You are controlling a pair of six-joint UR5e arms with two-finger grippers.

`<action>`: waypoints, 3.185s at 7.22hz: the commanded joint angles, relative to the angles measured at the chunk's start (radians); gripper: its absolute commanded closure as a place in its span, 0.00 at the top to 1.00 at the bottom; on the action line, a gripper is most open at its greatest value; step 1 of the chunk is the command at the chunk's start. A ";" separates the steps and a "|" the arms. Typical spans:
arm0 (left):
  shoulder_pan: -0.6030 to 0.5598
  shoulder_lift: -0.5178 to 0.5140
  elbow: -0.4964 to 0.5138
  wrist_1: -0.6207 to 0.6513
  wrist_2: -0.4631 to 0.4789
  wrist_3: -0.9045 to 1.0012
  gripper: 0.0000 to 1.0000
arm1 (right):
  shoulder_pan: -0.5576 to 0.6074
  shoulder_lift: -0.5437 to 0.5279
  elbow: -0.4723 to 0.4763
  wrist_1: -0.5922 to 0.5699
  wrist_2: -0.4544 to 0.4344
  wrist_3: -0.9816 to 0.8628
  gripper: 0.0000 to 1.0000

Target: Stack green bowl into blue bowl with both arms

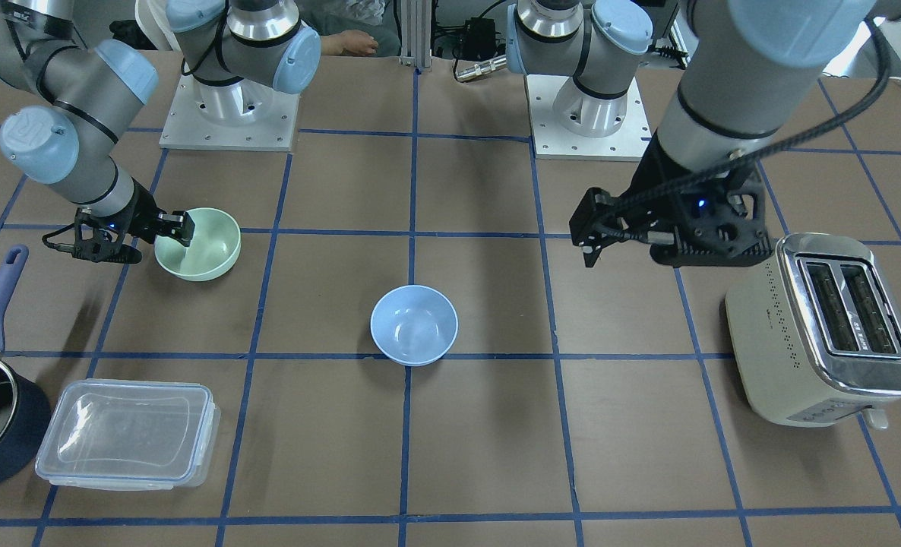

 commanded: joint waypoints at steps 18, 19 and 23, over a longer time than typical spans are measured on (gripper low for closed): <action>0.009 0.168 -0.187 0.131 0.008 0.063 1.00 | 0.595 0.255 -0.465 0.007 0.242 0.804 1.00; 0.009 0.167 -0.187 0.131 0.008 0.063 1.00 | 0.552 0.194 -0.466 0.070 0.235 0.777 1.00; 0.007 0.168 -0.187 0.129 0.008 0.063 1.00 | 0.499 0.023 -0.705 0.604 0.066 0.536 1.00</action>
